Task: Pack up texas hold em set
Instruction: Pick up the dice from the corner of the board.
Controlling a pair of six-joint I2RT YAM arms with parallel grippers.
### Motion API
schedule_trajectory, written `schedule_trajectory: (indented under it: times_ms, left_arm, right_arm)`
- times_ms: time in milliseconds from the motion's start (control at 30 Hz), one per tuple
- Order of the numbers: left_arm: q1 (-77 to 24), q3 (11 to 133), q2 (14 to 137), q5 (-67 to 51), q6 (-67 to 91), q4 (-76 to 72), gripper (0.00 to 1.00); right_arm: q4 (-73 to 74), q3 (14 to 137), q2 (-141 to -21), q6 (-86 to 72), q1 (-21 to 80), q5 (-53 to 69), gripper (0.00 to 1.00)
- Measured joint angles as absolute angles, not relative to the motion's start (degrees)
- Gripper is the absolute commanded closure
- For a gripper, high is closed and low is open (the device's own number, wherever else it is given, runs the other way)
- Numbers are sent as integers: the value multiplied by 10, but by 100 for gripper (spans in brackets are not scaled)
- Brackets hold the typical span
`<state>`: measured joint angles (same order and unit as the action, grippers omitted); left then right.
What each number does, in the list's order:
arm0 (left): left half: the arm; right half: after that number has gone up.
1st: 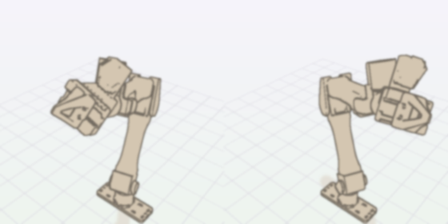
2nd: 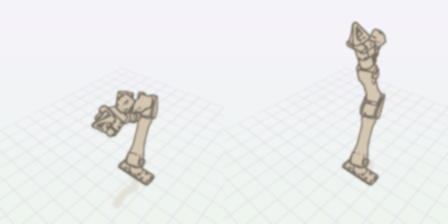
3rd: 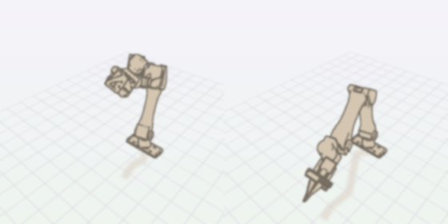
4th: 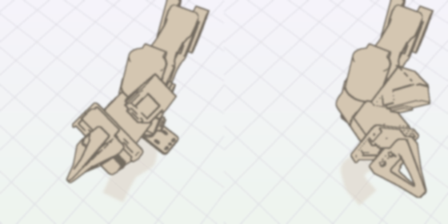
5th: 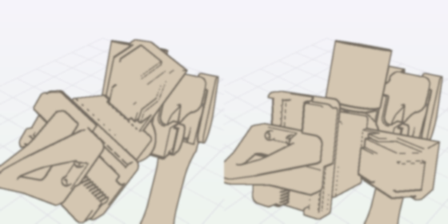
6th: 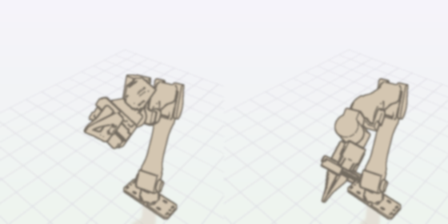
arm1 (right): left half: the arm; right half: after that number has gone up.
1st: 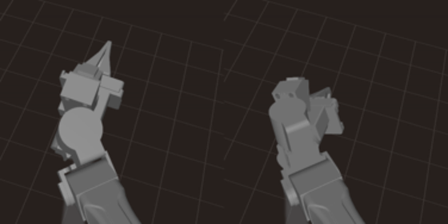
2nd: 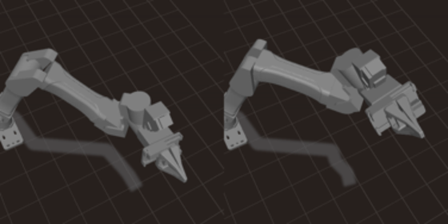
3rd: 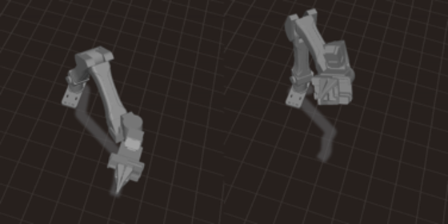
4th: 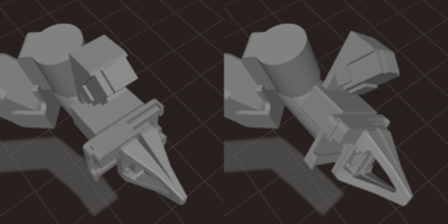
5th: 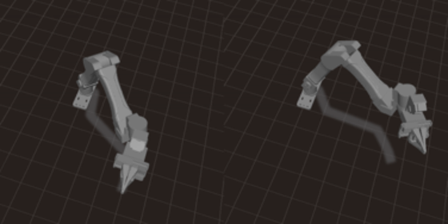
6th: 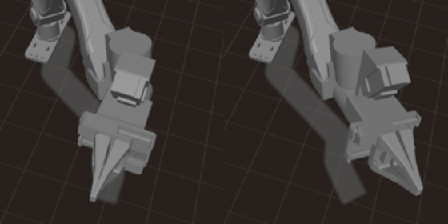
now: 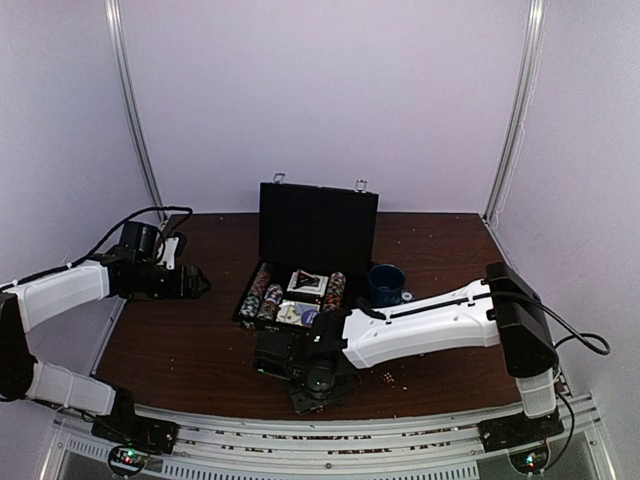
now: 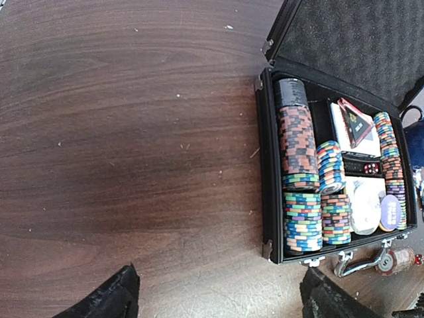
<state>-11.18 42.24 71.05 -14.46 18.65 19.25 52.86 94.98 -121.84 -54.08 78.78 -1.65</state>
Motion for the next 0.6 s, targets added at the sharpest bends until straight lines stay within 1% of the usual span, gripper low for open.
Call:
schedule_trajectory:
  times_ms: [233,433,600]
  left_arm:
    - [-112,415,707,-146,187,189,13]
    - [-112,415,707,-148,187,189,13]
    - [-112,415,707,-149,187,189,13]
  right_arm:
    - [535,934,-1219,-539,794,-5,67]
    - [536,934,-1222,-540,795,0,78]
    - [536,934,-1222,-541,796,0,83]
